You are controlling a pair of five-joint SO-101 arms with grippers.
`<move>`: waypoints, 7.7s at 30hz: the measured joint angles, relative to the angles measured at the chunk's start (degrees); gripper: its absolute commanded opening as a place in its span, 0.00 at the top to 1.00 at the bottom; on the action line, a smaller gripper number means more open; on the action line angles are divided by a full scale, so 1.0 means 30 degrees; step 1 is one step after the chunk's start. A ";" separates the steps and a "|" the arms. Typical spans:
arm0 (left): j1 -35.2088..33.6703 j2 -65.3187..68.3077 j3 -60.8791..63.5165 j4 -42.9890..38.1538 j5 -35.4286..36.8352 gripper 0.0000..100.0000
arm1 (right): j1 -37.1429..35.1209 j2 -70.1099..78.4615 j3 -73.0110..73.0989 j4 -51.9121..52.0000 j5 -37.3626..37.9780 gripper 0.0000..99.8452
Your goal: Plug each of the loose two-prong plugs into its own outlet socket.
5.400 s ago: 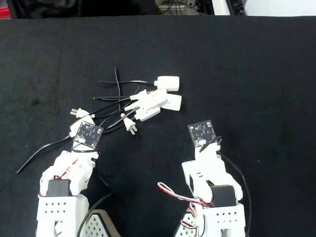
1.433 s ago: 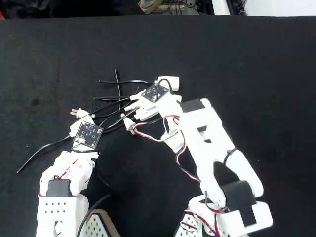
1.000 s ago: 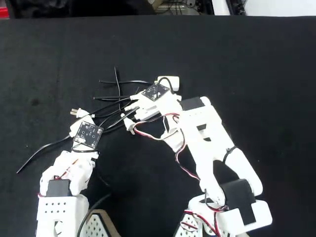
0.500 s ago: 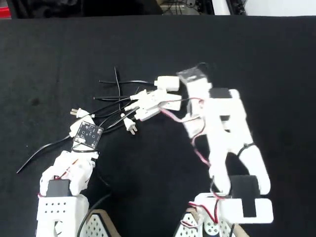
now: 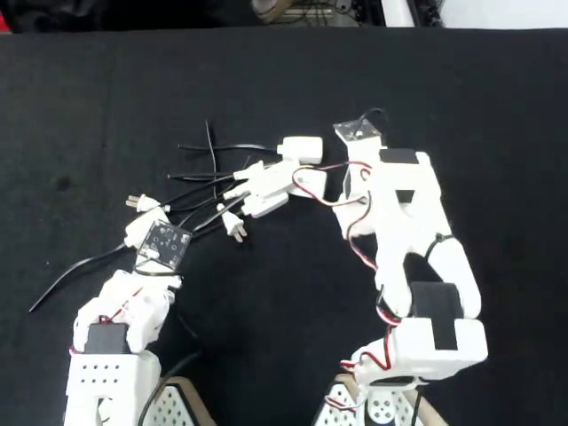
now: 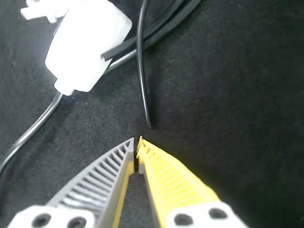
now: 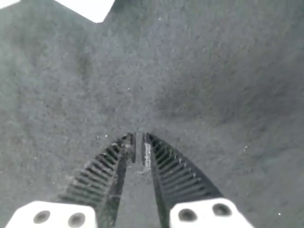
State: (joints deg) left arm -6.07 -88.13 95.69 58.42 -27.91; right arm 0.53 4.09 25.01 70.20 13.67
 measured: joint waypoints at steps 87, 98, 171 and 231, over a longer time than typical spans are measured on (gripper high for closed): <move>0.5099 1.1985 -0.9817 0.1289 -0.8176 0.90 | 0.0733 0.0205 0.0000 -0.0205 0.0000 0.95; 0.6740 1.5238 -0.7941 -0.4777 -0.6066 0.72 | 0.0733 0.0205 0.0000 -0.0205 0.0088 0.95; 0.1231 0.1553 -0.5451 -0.0293 0.2051 0.85 | 0.2579 0.0176 -0.0938 0.0733 0.0908 0.95; -0.7531 -0.5333 0.0088 0.3399 -0.2901 0.85 | -1.2894 1.3392 -1.7817 0.5451 -0.1641 0.95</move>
State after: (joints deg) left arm -28.66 -104.13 95.96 68.62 -36.62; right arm -38.15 44.26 -28.44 86.55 8.75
